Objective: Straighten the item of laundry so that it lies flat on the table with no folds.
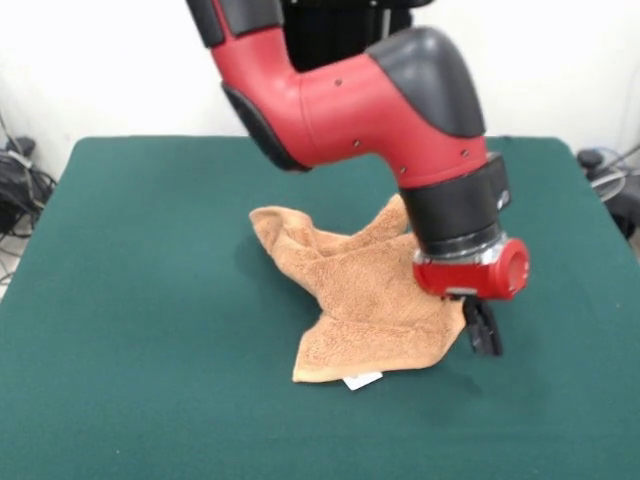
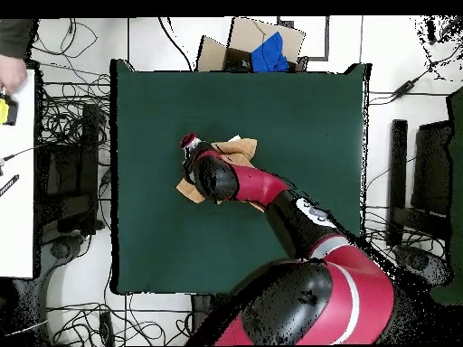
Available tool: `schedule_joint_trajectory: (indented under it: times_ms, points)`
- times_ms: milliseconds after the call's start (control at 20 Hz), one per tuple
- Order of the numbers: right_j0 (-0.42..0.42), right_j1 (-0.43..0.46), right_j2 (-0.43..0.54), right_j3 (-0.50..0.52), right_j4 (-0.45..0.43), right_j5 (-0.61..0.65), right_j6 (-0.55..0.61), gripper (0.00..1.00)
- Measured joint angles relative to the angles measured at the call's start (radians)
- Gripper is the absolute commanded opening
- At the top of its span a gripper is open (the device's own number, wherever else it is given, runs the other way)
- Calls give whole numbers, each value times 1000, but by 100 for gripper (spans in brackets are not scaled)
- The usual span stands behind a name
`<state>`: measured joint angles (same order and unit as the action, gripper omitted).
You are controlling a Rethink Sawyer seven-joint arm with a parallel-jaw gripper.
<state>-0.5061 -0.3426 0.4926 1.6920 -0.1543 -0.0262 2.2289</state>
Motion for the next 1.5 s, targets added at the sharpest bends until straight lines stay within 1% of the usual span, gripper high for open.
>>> schedule_joint_trajectory:
  times_ms: [50,100,250,500,550,650,1000,1500]
  points:
    - [5,-11,-4,6,4,4,0,0]
    - [20,-47,-19,26,19,23,0,0]
    - [37,-88,-36,41,36,56,0,0]
    - [72,-177,-85,62,70,158,0,0]
    - [82,-207,-104,64,79,200,0,0]
    - [88,-235,-123,64,84,240,0,0]
    - [92,-303,-182,63,86,328,0,0]
    - [98,-335,-243,63,85,339,0,0]
